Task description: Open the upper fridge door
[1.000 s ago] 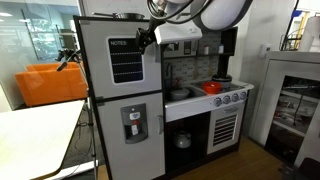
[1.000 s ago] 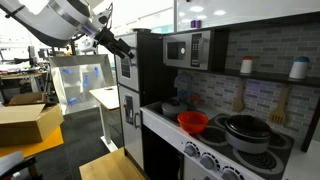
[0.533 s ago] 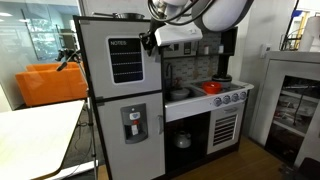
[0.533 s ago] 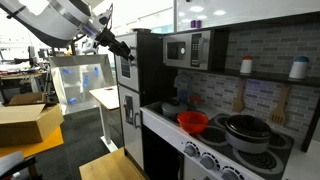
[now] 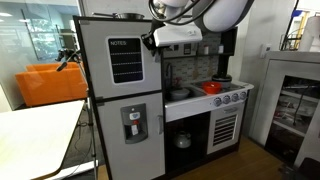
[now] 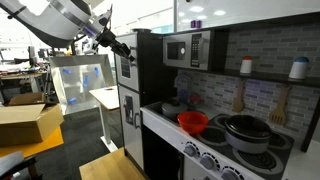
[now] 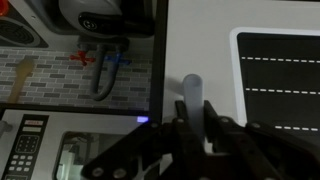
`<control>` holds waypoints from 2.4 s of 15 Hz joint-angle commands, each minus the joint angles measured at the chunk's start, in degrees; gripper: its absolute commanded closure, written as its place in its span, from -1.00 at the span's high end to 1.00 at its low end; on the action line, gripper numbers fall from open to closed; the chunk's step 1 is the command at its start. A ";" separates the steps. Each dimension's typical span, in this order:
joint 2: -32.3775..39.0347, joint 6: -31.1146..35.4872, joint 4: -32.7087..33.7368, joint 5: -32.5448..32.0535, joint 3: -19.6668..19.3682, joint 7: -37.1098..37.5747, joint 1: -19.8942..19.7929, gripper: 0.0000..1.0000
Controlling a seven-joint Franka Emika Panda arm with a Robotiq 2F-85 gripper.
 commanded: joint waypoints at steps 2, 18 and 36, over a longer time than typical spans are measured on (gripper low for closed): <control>1.84 -2.17 1.09 -1.24 2.67 1.31 -1.64 -0.90; 8.42 -4.61 1.32 8.11 1.53 -2.77 2.40 -0.90; -26.25 -29.41 -19.51 65.16 -32.62 -41.93 56.73 -0.90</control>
